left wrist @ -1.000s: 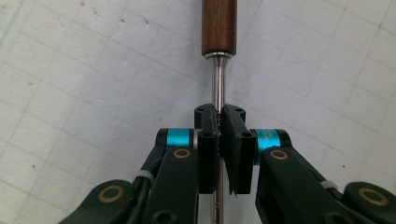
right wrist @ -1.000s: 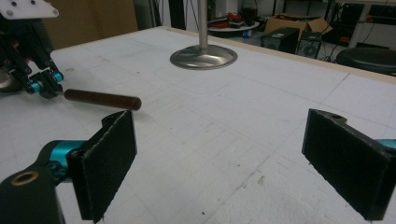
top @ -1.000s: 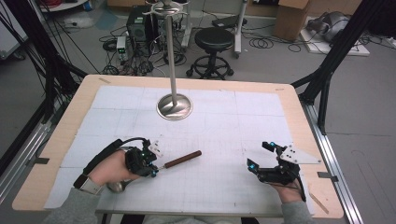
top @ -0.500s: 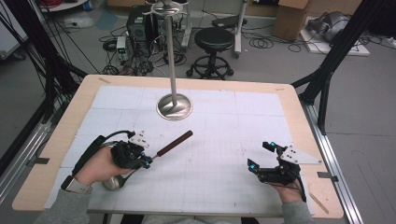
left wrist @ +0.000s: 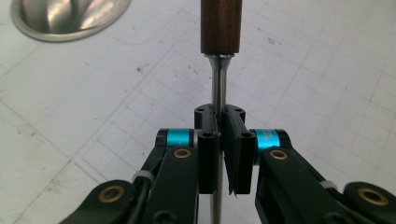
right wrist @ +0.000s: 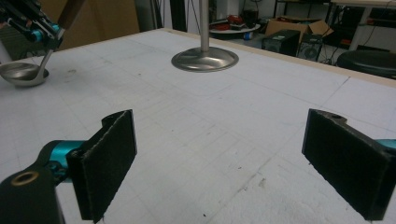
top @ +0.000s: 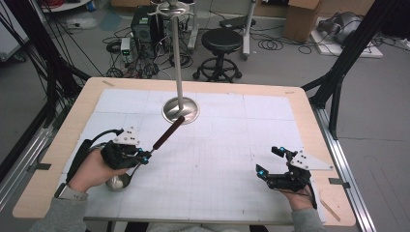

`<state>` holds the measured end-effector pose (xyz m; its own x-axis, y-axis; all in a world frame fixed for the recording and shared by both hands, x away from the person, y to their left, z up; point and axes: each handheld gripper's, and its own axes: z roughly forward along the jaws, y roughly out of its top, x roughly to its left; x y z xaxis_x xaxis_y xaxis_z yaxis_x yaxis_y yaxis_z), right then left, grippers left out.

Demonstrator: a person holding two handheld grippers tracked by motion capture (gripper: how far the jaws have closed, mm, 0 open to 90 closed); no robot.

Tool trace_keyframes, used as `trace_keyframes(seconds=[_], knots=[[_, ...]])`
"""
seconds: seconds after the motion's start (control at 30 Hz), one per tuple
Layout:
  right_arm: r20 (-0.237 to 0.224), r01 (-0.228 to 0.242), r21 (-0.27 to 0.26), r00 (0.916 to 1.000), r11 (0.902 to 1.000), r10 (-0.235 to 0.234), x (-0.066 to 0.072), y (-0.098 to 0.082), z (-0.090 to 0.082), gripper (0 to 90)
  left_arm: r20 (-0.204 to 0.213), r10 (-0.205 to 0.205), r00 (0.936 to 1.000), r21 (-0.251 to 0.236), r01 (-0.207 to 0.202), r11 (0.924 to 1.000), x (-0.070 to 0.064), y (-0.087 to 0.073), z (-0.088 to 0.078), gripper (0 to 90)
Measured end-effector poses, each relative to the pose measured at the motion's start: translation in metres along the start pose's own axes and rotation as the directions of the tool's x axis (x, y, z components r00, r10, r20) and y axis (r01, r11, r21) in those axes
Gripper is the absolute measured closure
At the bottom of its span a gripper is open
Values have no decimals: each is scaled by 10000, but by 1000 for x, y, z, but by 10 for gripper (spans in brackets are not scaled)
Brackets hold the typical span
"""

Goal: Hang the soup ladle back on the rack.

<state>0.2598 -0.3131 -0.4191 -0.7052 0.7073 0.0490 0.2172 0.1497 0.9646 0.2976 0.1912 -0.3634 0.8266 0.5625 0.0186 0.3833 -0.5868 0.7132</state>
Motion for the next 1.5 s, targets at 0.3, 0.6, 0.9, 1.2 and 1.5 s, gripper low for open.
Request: trace_keyframes(seconds=[0.3, 0.6, 0.9, 1.2, 1.5], knots=[[3, 28, -12, 10000, 10000, -28, 0, 0, 0, 92, 150, -280, 9995, -1006, 293, 9945, 7, -2, -14, 840], [2, 2, 15, 10000, 10000, -2, 0, 0, 0, 92, -52, -500, 9987, -2578, 470, 9651, 7, -1, -25, 840], [19, -1, 8, 10000, 10000, 1, 0, 0, 0, 92, -343, -815, 9961, -3183, 664, 9457, 11, -5, -25, 840], [11, 9, 56, 10000, 10000, -9, 0, 0, 1, 92, -1238, -1473, 9813, -4339, 800, 8974, 11, -6, -27, 840], [0, 40, 135, 10000, 9999, -40, 0, -1, 3, 92, -1708, -1829, 9682, -4695, 833, 8790, 12, -6, -26, 840]])
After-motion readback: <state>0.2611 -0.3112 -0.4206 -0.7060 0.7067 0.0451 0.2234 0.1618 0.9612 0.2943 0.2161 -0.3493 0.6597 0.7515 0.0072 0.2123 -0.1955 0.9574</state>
